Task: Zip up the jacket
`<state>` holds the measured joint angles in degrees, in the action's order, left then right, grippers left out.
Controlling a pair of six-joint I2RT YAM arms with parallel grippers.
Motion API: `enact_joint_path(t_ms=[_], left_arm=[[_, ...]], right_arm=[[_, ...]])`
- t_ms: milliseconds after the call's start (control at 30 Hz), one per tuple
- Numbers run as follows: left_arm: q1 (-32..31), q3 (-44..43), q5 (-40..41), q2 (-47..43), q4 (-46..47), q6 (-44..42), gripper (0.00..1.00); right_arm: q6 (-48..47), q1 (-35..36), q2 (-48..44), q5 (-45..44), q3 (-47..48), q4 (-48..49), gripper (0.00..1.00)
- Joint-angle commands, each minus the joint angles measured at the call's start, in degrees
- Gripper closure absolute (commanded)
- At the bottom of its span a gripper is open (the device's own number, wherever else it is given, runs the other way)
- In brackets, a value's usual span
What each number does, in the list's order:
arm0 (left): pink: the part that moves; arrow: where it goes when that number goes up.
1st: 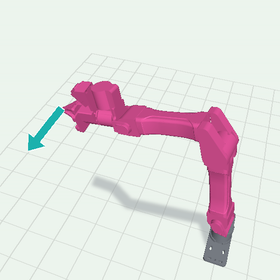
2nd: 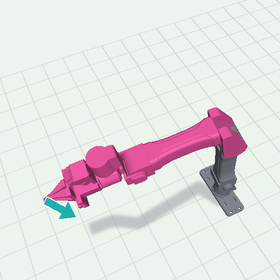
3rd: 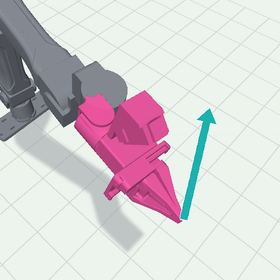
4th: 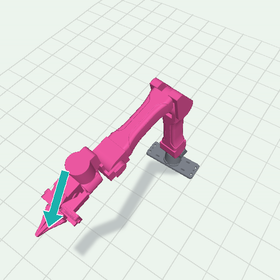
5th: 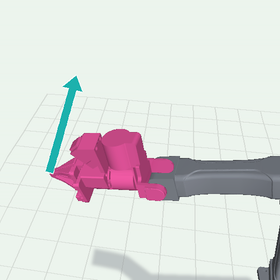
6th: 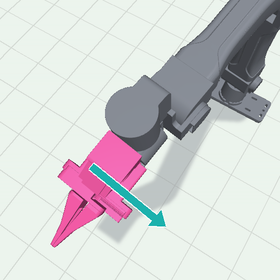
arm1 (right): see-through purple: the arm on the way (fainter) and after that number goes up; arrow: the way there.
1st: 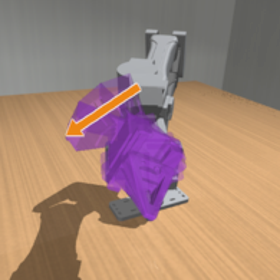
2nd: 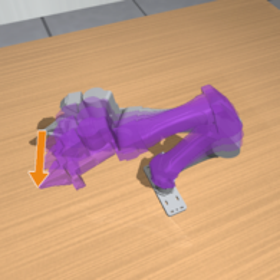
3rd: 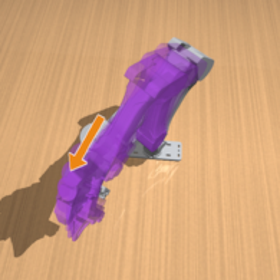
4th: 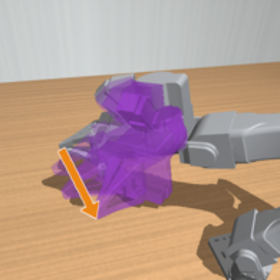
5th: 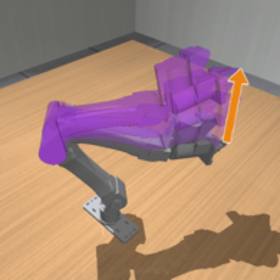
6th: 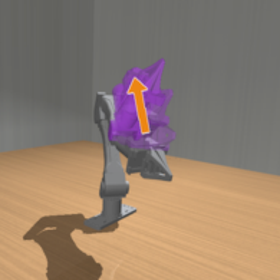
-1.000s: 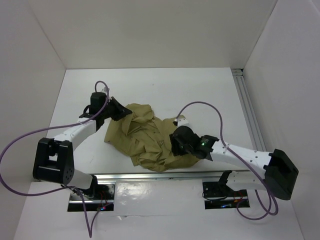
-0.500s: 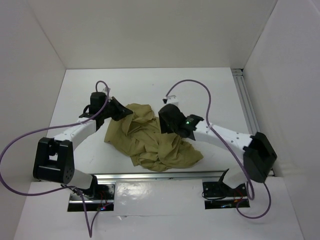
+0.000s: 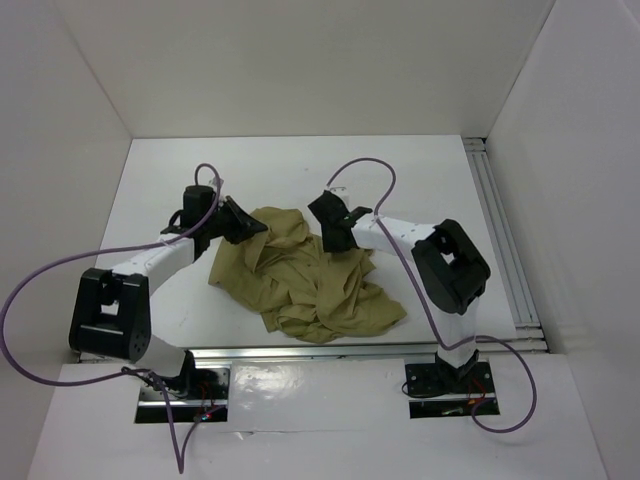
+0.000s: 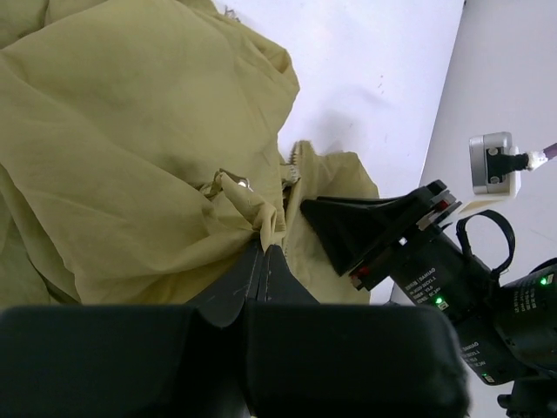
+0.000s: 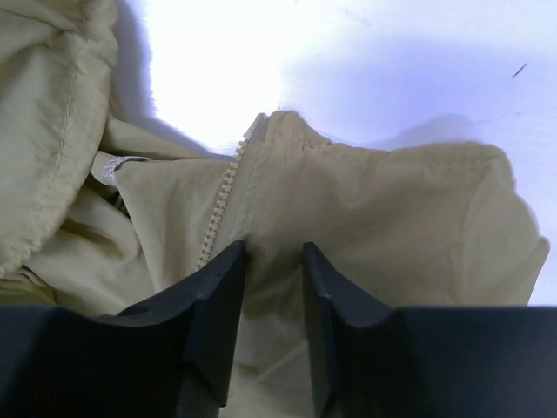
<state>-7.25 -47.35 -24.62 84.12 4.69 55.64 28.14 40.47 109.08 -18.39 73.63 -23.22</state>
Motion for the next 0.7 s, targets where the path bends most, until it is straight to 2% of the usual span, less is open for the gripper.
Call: enact_joint_path(t_ms=[0, 100, 133, 300, 467, 600, 667], left_arm=[[0.3, -0.6, -1.9, 1.0, 2.0, 0.0, 1.0], [0.3, -1.2, -2.5, 1.6, 3.3, 0.5, 1.0], [0.3, -1.3, -2.5, 1.6, 3.3, 0.5, 1.0], [0.3, -2.8, -2.5, 2.1, 3.3, 0.5, 1.0], [0.3, -2.8, -2.5, 2.1, 3.3, 0.5, 1.0], [-0.2, -2.8, -2.5, 2.6, 3.9, 0.5, 1.0], [-0.2, -2.2, -2.5, 2.6, 3.9, 1.1, 1.0]], right_arm=[[1.6, 0.0, 0.1, 0.9, 2.8, 1.0, 0.78], [1.6, 0.0, -2.8, 0.4, 1.3, 1.5, 0.97], [1.6, 0.0, -5.2, -0.1, 1.3, 1.5, 1.0], [-0.4, 0.5, -15.6, 1.6, -6.9, 3.9, 1.0], [-0.9, 5.4, -28.4, 4.0, -17.2, 5.3, 1.0], [-1.2, 9.1, -31.6, 10.5, -24.1, 6.8, 1.0], [-0.5, 9.7, -31.0, 12.5, -26.9, 7.4, 0.7]])
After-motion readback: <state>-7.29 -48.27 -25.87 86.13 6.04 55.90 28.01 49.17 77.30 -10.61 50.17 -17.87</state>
